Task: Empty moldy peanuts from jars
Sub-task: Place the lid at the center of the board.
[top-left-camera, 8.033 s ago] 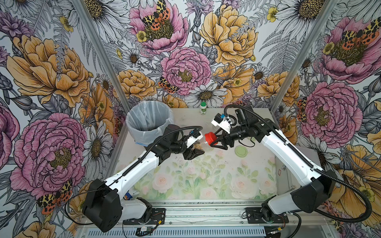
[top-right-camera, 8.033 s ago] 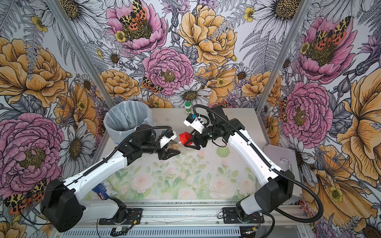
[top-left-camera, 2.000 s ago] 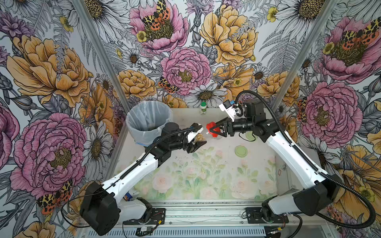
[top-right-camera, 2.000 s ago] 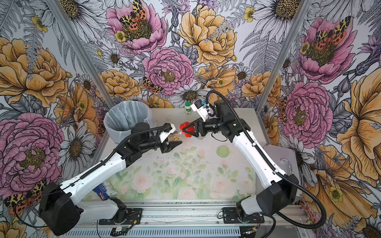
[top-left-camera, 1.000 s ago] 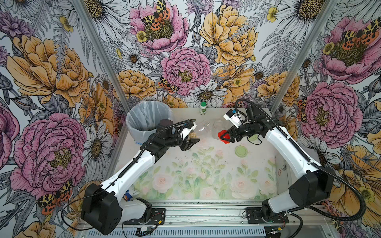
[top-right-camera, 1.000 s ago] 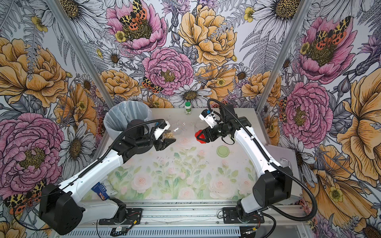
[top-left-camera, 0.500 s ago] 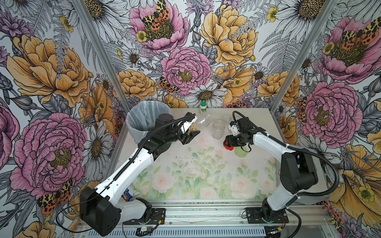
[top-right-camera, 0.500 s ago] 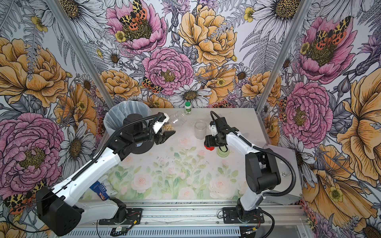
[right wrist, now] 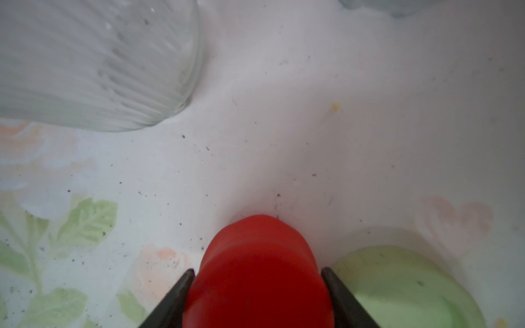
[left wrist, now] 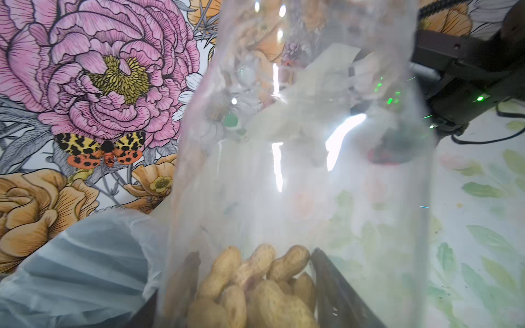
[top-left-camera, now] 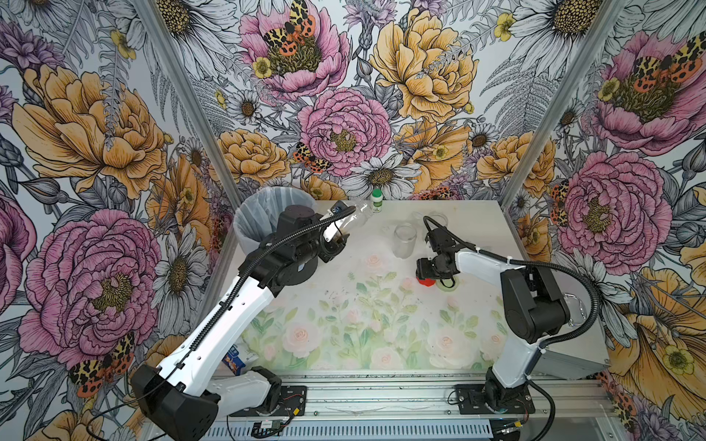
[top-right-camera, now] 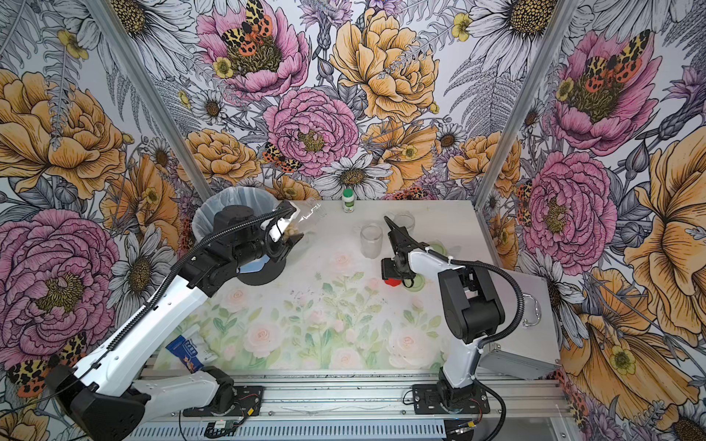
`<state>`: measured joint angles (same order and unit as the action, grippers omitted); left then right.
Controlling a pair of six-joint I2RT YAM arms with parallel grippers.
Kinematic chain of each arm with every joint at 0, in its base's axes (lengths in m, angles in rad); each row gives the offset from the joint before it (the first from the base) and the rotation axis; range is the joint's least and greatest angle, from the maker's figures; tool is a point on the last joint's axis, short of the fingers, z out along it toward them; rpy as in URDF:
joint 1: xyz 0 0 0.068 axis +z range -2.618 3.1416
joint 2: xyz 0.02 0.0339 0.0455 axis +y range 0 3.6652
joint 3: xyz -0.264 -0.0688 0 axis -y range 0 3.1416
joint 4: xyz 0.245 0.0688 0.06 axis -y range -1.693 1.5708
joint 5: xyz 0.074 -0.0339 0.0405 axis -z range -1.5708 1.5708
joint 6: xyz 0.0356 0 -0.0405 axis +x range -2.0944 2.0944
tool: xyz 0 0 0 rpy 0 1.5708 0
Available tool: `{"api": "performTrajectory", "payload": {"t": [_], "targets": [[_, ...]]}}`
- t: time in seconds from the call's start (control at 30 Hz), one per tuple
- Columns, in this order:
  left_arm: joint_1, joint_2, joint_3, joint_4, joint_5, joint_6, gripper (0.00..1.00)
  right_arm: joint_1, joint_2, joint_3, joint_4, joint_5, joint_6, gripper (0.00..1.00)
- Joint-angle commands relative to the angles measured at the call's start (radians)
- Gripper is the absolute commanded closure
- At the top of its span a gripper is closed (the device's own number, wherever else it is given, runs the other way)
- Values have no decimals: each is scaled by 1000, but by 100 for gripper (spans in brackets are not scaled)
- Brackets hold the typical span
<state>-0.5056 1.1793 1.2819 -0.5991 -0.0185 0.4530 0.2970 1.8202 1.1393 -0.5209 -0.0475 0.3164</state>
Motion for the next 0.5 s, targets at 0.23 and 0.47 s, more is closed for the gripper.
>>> {"api": "performTrajectory", "payload": {"t": [0.23, 0.47], "targets": [[102, -101, 23, -181, -327, 72, 76, 10, 41, -15, 48, 28, 24, 34], [175, -100, 43, -268, -447, 128, 75, 14, 60, -14, 47, -8, 29, 19]]}}
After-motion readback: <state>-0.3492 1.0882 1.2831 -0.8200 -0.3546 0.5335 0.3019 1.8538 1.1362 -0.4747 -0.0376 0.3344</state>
